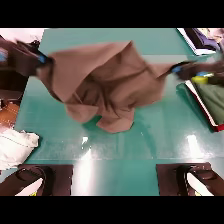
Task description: Fold the shirts.
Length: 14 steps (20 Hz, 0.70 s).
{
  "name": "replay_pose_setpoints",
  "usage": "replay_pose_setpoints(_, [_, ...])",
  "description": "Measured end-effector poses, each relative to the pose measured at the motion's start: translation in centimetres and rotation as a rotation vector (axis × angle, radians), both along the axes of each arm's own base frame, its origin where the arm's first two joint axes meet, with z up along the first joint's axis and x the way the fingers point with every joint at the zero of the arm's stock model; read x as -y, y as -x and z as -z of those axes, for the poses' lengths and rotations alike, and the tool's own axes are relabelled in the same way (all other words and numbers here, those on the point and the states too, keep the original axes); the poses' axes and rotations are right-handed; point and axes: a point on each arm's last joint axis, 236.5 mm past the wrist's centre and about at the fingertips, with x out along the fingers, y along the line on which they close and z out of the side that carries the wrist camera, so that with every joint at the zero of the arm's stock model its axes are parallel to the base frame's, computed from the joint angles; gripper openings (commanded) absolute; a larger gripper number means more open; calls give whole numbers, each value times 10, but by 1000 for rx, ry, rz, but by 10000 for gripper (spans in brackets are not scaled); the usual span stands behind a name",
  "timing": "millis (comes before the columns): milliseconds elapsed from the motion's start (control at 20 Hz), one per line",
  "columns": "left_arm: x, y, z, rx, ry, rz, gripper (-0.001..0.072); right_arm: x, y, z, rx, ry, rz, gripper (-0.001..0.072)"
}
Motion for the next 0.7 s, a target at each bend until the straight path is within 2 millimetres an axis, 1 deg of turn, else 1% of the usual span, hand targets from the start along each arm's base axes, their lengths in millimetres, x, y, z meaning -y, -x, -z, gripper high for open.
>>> replay_pose_setpoints(100, [0, 15, -42, 92, 50, 17, 25, 27, 22, -66, 154, 10, 74, 24])
replay_pose_setpoints(150, [1, 25, -61, 134, 76, 31, 25, 36, 34, -94, 219, 21, 104, 24])
replay_pose_setpoints(200, [3, 35, -78, 170, 104, 48, 25, 44, 47, -119, 275, 35, 131, 24])
replay_pose_setpoints(300, [8, 51, -101, 213, 156, 84, 25, 58, 74, -166, 381, 74, 191, 24])
replay_pose_setpoints(400, [19, 69, -117, 229, 212, 145, 25, 68, 96, -203, 462, 119, 246, 24])
replay_pose_setpoints(500, [33, 87, -128, 229, 269, 217, 25, 75, 112, -232, 516, 170, 289, 24])
replay_pose_setpoints(600, [43, 101, -137, 226, 316, 280, 25, 80, 118, -255, 545, 215, 315, 24])
replay_pose_setpoints(700, [48, 107, -138, 217, 329, 304, 25, 84, 114, -269, 550, 241, 314, 24])
